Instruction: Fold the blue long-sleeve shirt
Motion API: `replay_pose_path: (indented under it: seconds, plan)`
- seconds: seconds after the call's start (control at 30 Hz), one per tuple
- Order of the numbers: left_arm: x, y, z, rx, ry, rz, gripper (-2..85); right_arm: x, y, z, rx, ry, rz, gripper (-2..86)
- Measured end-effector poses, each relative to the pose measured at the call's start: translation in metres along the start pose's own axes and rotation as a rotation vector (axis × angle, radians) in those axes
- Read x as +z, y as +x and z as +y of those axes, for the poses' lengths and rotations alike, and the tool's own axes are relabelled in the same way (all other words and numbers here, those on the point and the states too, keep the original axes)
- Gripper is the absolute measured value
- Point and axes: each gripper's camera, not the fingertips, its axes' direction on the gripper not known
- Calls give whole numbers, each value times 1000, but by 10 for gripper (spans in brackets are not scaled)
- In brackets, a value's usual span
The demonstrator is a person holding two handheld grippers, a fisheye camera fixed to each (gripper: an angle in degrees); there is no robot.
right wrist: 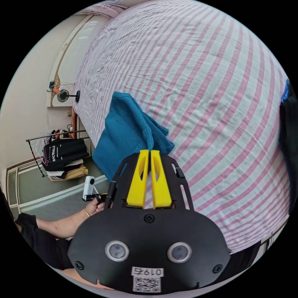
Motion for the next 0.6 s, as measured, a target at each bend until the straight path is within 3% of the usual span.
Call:
replay_pose_path:
  seconds: [0.27, 0.43, 0.6]
  plan:
    - [20, -22, -32, 68, -105, 122, 18, 5, -5, -24, -82, -120, 97, -8]
    - [21, -21, -37, 163, -191, 37, 11, 8, -22, -36, -147, -181, 161, -5]
    - [-6, 3, -45, 331, -10, 67, 10, 7, -25, -35, -154, -162, 123, 7]
